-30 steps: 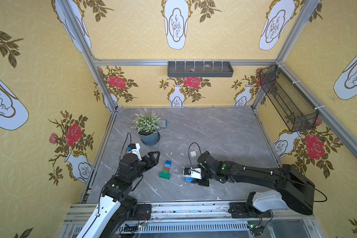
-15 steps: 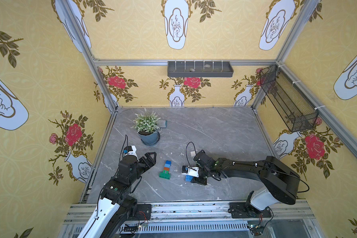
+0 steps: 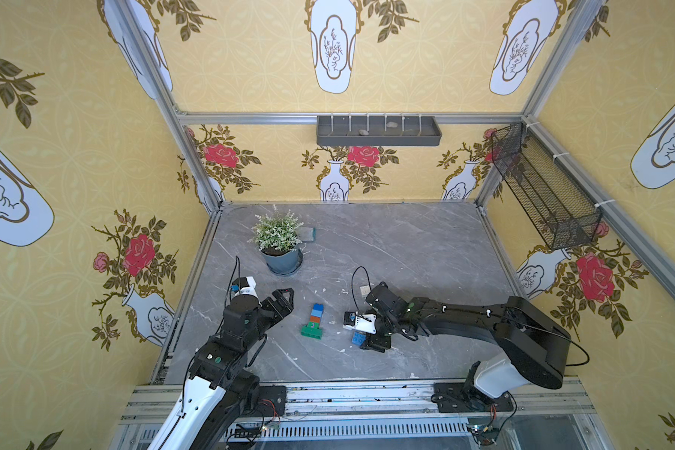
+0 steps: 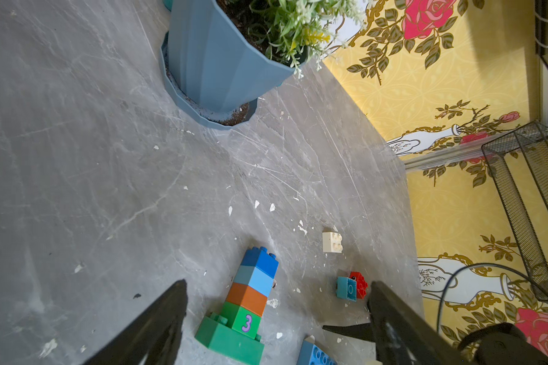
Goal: Assemble the number 1 with lego
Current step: Place the lego brick at the center of the board.
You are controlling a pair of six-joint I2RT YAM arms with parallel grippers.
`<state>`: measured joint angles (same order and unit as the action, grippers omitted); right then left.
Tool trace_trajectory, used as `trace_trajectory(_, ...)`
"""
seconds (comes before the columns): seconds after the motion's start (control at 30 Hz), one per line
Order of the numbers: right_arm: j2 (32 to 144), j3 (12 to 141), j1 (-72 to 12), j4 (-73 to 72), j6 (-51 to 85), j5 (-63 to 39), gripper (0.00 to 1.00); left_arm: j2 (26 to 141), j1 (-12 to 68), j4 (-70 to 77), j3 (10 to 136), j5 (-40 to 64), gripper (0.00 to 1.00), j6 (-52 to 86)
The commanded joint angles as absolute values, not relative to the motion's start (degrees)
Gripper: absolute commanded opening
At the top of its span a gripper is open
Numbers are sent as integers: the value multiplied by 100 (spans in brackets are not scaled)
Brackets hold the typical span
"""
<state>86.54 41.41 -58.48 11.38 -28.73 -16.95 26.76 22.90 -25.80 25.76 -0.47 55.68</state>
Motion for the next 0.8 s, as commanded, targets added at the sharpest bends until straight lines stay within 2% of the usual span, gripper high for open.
trace_trajectory(0.0, 8345, 4142, -5801, 1054, -2535, -1766, 72, 2723, 2286, -2511, 2549, -89, 91, 5439)
trace_trajectory(0.23, 7891, 4128, -5841, 1391, -2075, -1289, 72, 2861, 2285, -2423, 2586, 8, 92, 5256)
trace_trajectory(0.5, 8335, 4225, -6349, 1919, -2421, -711, 72, 2909, 2287, -2328, 2540, 52, 92, 5209)
trace_trajectory(0.77, 8697, 4326, -6372, 1781, -2460, -376, 70, 2831, 2287, -2383, 2540, 9, 92, 5204)
